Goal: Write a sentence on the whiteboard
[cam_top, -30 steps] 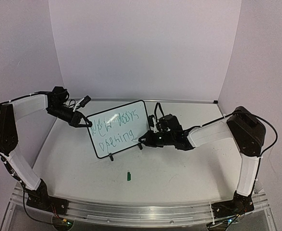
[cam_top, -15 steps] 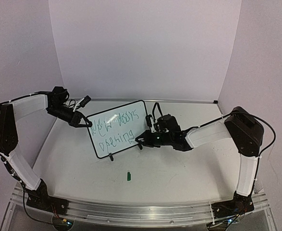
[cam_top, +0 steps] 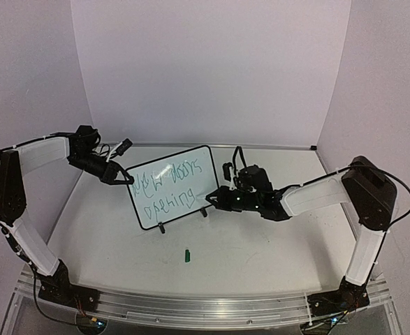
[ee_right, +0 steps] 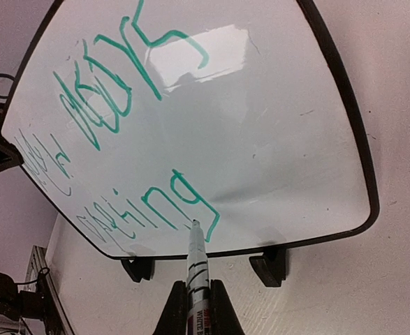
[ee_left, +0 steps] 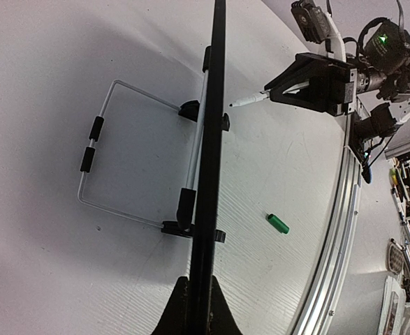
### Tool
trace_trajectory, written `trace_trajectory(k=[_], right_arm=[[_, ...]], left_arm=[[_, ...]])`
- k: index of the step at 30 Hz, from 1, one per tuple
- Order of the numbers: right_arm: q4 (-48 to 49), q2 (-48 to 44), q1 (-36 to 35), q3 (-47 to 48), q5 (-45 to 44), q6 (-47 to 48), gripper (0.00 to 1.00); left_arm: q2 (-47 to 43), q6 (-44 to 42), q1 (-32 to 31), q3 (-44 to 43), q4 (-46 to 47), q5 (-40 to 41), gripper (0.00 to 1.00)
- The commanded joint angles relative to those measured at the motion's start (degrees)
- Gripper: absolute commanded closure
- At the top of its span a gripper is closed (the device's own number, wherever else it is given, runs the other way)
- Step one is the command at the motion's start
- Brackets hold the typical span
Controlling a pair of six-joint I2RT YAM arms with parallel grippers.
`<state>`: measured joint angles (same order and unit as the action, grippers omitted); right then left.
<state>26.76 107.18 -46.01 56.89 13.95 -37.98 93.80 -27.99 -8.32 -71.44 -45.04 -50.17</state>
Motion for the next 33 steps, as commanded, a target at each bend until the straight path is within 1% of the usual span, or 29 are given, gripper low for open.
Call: trace_trajectory(k=[1, 24, 28, 33], right_arm=[[0.53, 0.35, 0.35, 0.33, -2.13, 0.25, 1.0], [-0.92, 4.71, 0.9, 4.05, -3.14, 1.42, 1.0], [-0.94, 3.83, 0.9, 3.5, -3.44, 1.56, 1.0], [-0.82, 0.12, 0.84, 1.81, -2.01, 2.28, 1.0]], left_arm=[[-0.77, 0.07, 0.44, -0.98, 0.93, 7.84, 1.0], [-0.68, 0.03, 0.41, -0.98, 0.9, 7.9, 1.0], [-0.66, 0.02, 0.42, -0.98, 0.82, 7.94, 1.0], [-0.55, 0.04, 0.45, -0.98, 0.73, 7.84, 1.0]])
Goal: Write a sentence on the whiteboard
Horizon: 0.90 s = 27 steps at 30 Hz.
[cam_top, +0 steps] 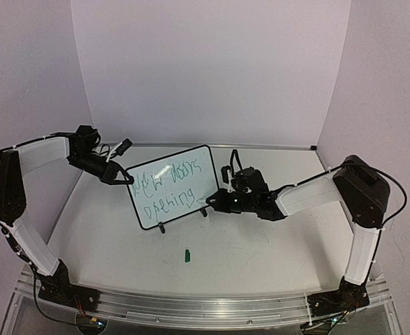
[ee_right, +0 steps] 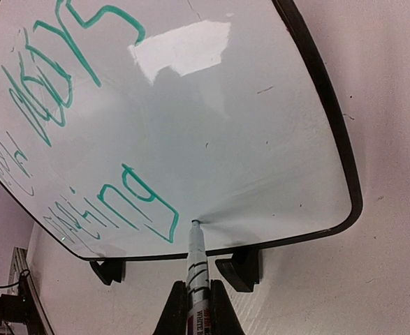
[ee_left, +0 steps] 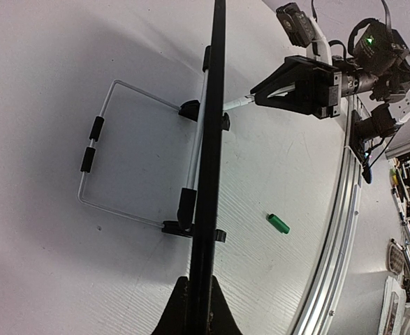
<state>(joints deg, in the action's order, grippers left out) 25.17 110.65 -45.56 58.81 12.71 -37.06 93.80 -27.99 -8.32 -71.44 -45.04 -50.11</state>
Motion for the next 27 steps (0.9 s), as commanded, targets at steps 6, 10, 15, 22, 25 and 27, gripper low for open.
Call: trace_trajectory(k=[6, 10, 15, 22, 25, 27], right_arm=[[0.68, -10.22, 0.8, -3.14, -2.26, 2.54, 1.0], [0.13, -13.54, 1.04, -4.23, -3.46, 3.1, 1.0], [-0.25, -14.85, 1.06, -4.58, -3.82, 3.31, 1.0], [-0.39, -15.1, 1.09, -4.62, -3.87, 3.24, 1.0], [-0.58, -15.65, 1.09, -4.67, -4.07, 3.33, 1.0], [-1.04, -16.25, 1.09, -4.58, -4.18, 3.61, 1.0]], left_arm=[[-0.73, 0.0, 0.42, -1.0, 0.63, 7.57, 0.98], [-0.88, -0.02, 0.41, -1.07, 0.59, 7.58, 0.9], [-1.35, 0.21, 0.41, -0.95, 0.8, 7.69, 0.78], [-2.01, 0.29, 0.43, -0.8, 0.83, 7.74, 0.65], [-2.45, 0.3, 0.44, -0.94, 0.37, 8.58, 0.54], [-3.64, 0.23, 0.54, -0.94, -0.23, 10.91, 0.49]])
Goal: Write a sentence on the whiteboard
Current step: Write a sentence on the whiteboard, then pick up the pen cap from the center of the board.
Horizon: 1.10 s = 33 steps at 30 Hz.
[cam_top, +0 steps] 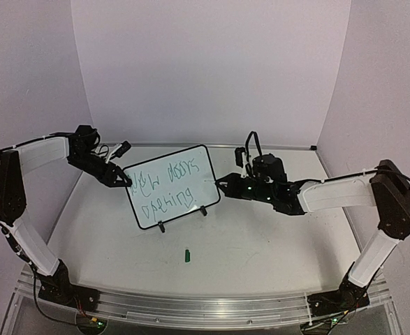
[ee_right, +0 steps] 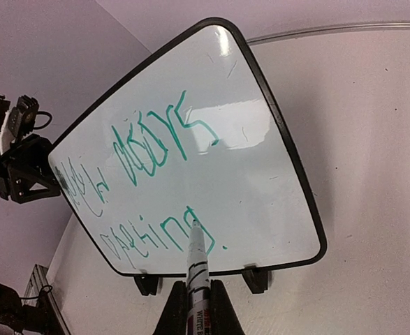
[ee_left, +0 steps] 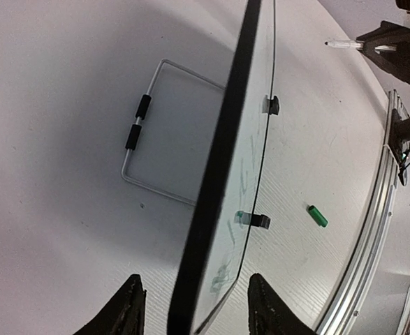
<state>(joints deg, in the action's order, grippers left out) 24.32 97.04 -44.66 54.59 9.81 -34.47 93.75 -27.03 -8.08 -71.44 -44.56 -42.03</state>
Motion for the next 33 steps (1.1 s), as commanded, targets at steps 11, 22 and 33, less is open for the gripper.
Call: trace_trajectory(k=[11, 22, 33], right_arm=[[-7.46, -9.97, 0.19, -0.15, -1.76, 5.8, 1.0], [-18.61, -18.69, -0.9, -3.01, 1.16, 10.63, 1.0], [-20.15, -25.23, -1.25, -9.39, -2.52, 7.26, 1.0]], left_arm=[[-13.46, 6.44, 1.09, -0.06, 2.83, 8.82, 0.3], [-33.56, 39.25, -11.28, 6.89, 11.47, 32.25, 0.32], [-27.72, 60.8, -38.03, 8.16, 9.14, 46.62, 0.37]])
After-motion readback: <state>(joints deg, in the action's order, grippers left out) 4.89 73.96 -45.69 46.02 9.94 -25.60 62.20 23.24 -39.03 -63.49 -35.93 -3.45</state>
